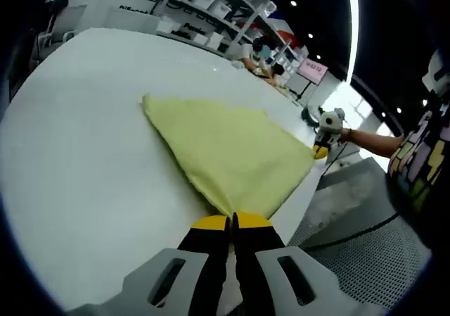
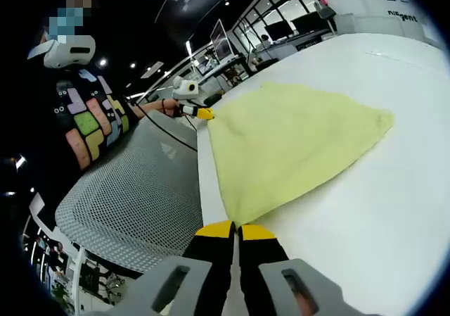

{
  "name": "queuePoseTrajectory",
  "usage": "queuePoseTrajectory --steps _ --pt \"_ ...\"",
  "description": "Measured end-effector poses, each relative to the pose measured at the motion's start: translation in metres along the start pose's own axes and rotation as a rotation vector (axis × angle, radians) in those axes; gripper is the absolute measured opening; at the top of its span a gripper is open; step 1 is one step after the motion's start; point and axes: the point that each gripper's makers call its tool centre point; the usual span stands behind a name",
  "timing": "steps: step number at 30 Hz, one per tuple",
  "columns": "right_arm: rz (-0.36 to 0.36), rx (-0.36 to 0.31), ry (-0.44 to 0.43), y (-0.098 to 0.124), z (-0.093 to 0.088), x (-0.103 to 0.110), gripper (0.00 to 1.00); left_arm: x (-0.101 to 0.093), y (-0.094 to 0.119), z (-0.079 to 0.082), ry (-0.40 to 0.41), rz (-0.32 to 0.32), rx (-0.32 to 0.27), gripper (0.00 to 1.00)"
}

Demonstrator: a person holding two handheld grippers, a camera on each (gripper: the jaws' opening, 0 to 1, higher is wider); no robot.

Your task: Fold the garment on the visible template until the final outline fits inside the template.

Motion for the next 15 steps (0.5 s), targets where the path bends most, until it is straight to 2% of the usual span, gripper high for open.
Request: queuePoseTrajectory --steps 3,4,7,10,12,15 --pt "-0.026 0.07 0.068 0.001 -0.003 -0.003 0.0 -0.002 0.001 0.001 -0.086 -0.009 0.049 0.0" --pt "-0.056 0.098 0.105 0.003 -0.003 -0.008 0.0 0.0 0.001 0.001 -0.135 -0.004 0.067 0.0" --pt "-0.014 0.105 0.101 0.001 0.002 0.003 0.0 0.008 0.003 0.007 -0.218 0.05 0.089 0.0" --pt "0.001 0.089 0.143 0.0 0.007 0.007 0.0 0.006 0.002 0.008 -0.202 0.04 0.09 0.0" --pt "0.011 0.044 0.124 -0.001 0.013 0.01 0.0 0.004 0.002 0.007 -0.198 0.032 0.088 0.0" --pt "0.012 0.045 0.13 -0.001 0.012 0.01 0.0 0.004 0.002 0.005 -0.204 0.023 0.086 0.0"
Point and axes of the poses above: the point that each gripper's makers call its tool centre point, and the gripper's own axes: y roughly backward along the fingers, x roughly to its left, z roughly out of its top, and after that the axes turned 10 degrees about -x, right-handed
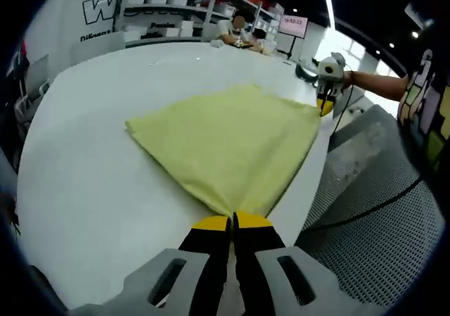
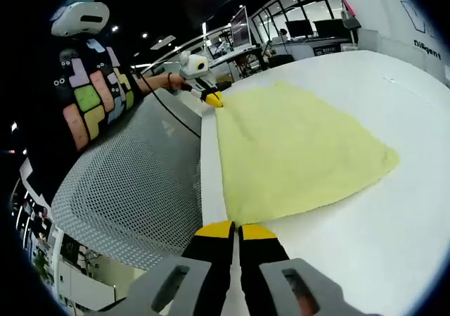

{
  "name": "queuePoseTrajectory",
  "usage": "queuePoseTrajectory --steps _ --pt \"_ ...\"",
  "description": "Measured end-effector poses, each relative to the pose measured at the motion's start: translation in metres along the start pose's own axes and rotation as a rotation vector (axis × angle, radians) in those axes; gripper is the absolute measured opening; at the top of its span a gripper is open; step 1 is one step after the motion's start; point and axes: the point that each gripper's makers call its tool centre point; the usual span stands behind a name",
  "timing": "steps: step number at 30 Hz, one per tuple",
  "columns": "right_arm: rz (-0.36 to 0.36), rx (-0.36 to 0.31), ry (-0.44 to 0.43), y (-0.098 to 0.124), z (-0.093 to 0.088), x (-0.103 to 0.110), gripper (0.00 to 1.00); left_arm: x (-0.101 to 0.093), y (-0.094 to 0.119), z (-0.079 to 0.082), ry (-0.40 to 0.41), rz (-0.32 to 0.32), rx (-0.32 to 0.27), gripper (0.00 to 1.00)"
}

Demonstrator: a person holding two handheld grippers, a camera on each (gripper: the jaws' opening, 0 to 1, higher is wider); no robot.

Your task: Fold the garment on the visible template until the final outline fits inside the template.

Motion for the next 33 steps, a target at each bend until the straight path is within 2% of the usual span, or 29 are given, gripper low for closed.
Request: queuePoseTrajectory --steps 2,8,12,15,17,18,20,21,24,25,26,27,29,30,32,33 --pt "0.002 -0.014 -0.018 0.001 0.001 0.0 0.0 0.001 0.0 0.0 0.01 0.002 -0.006 0.0" --pt "0.0 -0.005 -0.004 0.004 -0.005 -0.001 0.0 0.0 -0.001 -0.001 0.014 0.002 -0.004 0.0" --pt "-0.008 -0.024 0.008 0.003 -0.003 -0.004 0.0 0.0 -0.002 -0.002 0.013 0.003 0.002 0.0" --pt "0.005 0.024 0.035 0.005 -0.013 -0.001 0.0 0.001 -0.001 -0.003 0.018 0.01 0.009 0.0" --pt "-0.011 0.081 0.068 0.008 -0.022 -0.006 0.0 0.002 -0.001 -0.003 0.017 0.024 0.016 0.0" --pt "-0.017 0.082 0.086 0.006 -0.02 -0.007 0.0 0.001 0.0 -0.003 0.001 0.032 0.021 0.0" --pt "-0.011 0.144 0.114 0.006 -0.025 -0.005 0.0 0.005 0.001 -0.006 -0.07 0.06 0.057 0.0" --pt "-0.016 0.159 0.12 0.007 -0.026 -0.006 0.0 0.003 0.0 -0.006 -0.067 0.063 0.064 0.0" --pt "-0.006 0.171 0.081 0.004 -0.022 0.0 0.0 -0.001 0.002 -0.003 -0.053 0.051 0.068 0.0" --pt "-0.035 0.172 0.073 0.006 -0.02 -0.002 0.0 -0.003 0.004 0.0 -0.051 0.037 0.047 0.0" --pt "-0.126 0.202 0.054 0.016 -0.023 -0.013 0.0 -0.003 0.009 0.005 -0.032 0.049 0.026 0.0" --pt "-0.18 0.201 0.064 0.022 -0.021 -0.021 0.01 0.001 0.014 0.008 -0.018 0.077 0.015 0.0" --pt "-0.254 0.115 0.102 0.028 -0.006 -0.031 0.14 0.004 0.024 0.014 -0.006 0.103 -0.011 0.02" --pt "-0.28 0.085 0.101 0.03 0.0 -0.033 0.17 0.008 0.026 0.018 -0.007 0.122 -0.032 0.06" --pt "-0.418 -0.015 0.067 0.037 0.019 -0.047 0.14 0.014 0.037 0.044 0.02 0.168 -0.146 0.18" --pt "-0.45 -0.033 0.08 0.038 0.024 -0.049 0.13 0.016 0.04 0.048 0.039 0.182 -0.157 0.27"
Point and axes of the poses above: the point that each gripper's makers call its tool centre point, and the gripper's own axes: y roughly backward along the fingers, x roughly to its left, z roughly out of its top, and after that the axes turned 10 degrees about -x, right-handed
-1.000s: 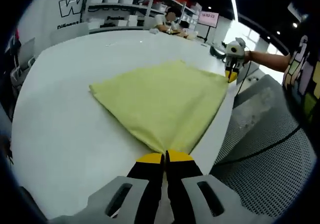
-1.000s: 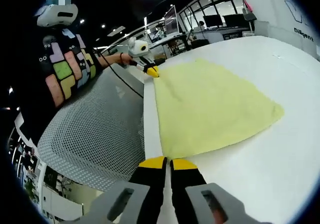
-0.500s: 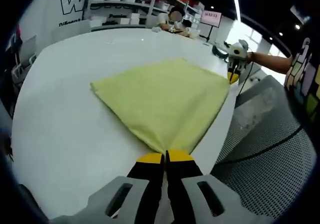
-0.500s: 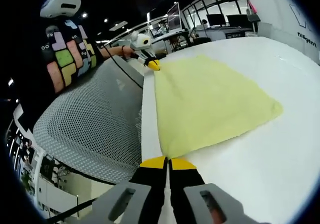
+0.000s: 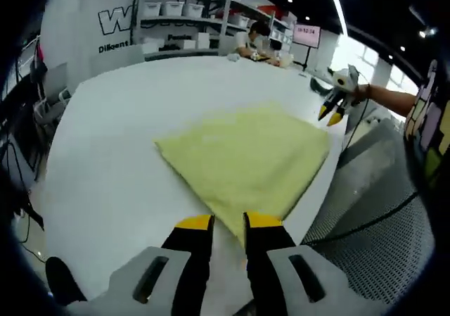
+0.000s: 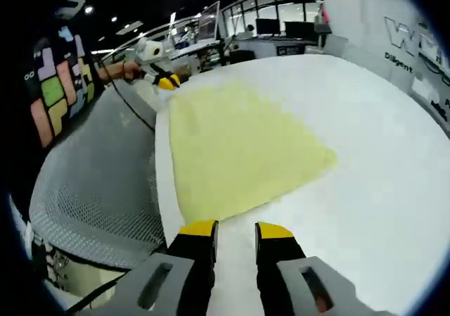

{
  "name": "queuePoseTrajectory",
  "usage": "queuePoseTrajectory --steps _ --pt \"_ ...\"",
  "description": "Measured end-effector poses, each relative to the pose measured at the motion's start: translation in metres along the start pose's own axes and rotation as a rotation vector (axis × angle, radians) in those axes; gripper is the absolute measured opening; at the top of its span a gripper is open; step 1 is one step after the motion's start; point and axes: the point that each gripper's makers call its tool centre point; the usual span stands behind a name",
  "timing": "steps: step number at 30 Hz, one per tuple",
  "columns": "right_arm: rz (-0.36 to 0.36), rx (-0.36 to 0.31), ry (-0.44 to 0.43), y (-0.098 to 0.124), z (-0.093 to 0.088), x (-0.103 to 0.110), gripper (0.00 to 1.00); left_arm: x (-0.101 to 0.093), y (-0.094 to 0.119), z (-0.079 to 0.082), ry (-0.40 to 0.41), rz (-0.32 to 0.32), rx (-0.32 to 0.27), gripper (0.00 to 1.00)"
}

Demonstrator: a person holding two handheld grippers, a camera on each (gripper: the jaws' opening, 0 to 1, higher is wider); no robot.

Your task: Fold the garment on the visible template until the final outline fits inside the template.

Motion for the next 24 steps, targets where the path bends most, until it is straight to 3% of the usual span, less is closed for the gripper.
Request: queuePoseTrajectory --steps 6,8,11,12,15,17,19,21,24 --pt "-0.205 -0.221 -0.155 -0.008 0.048 -0.004 0.29 0.005 -0.006 0.031 -0.005 0.065 -0.115 0.54" --pt "-0.264 -0.235 -0.163 -0.009 0.054 -0.005 0.36 0.007 -0.009 0.041 0.009 0.102 -0.166 0.62" --pt "-0.431 -0.201 -0.246 -0.005 0.049 -0.02 0.41 0.006 -0.009 0.076 0.062 0.141 -0.355 0.7" --pt "-0.487 -0.234 -0.307 -0.003 0.051 -0.024 0.44 0.007 -0.008 0.081 0.062 0.166 -0.372 0.72" --pt "-0.561 -0.35 -0.379 0.0 0.065 -0.028 0.47 0.007 -0.009 0.09 0.072 0.195 -0.419 0.78" --pt "-0.59 -0.375 -0.433 -0.001 0.065 -0.028 0.49 0.014 -0.01 0.093 0.11 0.255 -0.46 0.9" --pt "-0.67 -0.425 -0.414 0.004 0.07 -0.036 0.65 0.017 -0.013 0.087 0.115 0.275 -0.453 0.99" --pt "-0.721 -0.483 -0.416 0.007 0.077 -0.04 0.84 0.02 -0.014 0.082 0.113 0.313 -0.433 0.99" --pt "-0.753 -0.461 -0.424 0.004 0.07 -0.044 0.89 0.03 -0.013 0.081 0.087 0.391 -0.431 0.99"
Point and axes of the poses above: the point that each gripper's makers call its tool centre point, and the gripper's own axes: y roughly backward along the fingers, x roughly to its left, z roughly out of its top, and after that the axes turned 10 degrees about -x, right-handed
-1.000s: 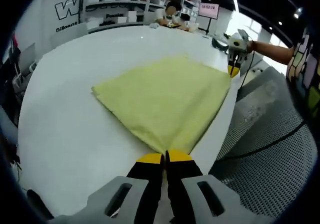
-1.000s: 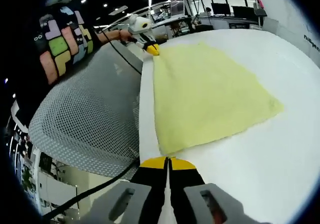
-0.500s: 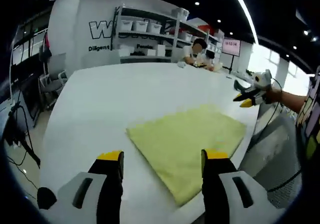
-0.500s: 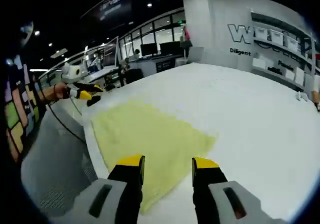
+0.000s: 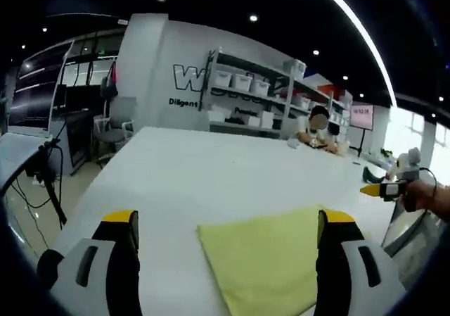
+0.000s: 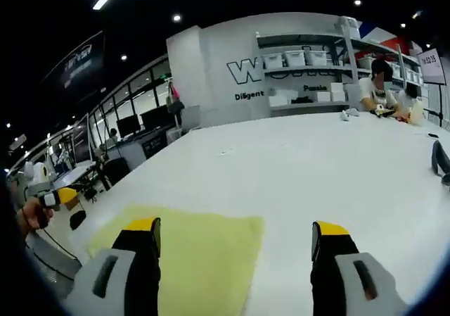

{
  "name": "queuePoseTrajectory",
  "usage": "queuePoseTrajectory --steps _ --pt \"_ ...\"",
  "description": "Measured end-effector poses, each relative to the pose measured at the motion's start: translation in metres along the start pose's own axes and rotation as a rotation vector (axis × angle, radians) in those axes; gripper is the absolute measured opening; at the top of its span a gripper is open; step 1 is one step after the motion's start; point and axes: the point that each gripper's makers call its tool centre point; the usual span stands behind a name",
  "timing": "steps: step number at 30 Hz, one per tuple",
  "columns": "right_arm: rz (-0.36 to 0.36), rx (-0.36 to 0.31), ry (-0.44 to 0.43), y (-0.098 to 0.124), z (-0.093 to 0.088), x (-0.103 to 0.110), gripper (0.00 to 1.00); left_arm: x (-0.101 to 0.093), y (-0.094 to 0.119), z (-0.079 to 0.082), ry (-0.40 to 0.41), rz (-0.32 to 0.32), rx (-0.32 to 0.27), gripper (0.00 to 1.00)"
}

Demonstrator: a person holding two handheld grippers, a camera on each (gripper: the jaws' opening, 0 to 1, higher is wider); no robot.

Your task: Fold the garment on the visible template until the final outline fits inside the template.

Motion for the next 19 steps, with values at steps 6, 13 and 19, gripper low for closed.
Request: queuePoseTrajectory --steps 6,13,19 --pt "-0.052 -0.016 -0.01 -0.008 -0.001 -0.005 0.99 0.001 -0.015 -0.002 -0.06 0.081 -0.004 0.99" --pt "-0.065 -0.015 0.033 -0.013 -0.002 -0.01 0.99 -0.004 -0.022 0.001 -0.084 0.042 -0.031 0.99" --pt "-0.051 0.004 0.028 -0.01 -0.008 -0.005 0.99 -0.006 -0.018 0.0 -0.064 0.042 -0.046 0.99"
Point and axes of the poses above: the point that each gripper's makers call its tool centre point, and the gripper's own axes: y roughly backward along the fingers, x roughly to its left, z roughly out of its top, and after that the axes turned 10 degrees about -x, right-handed
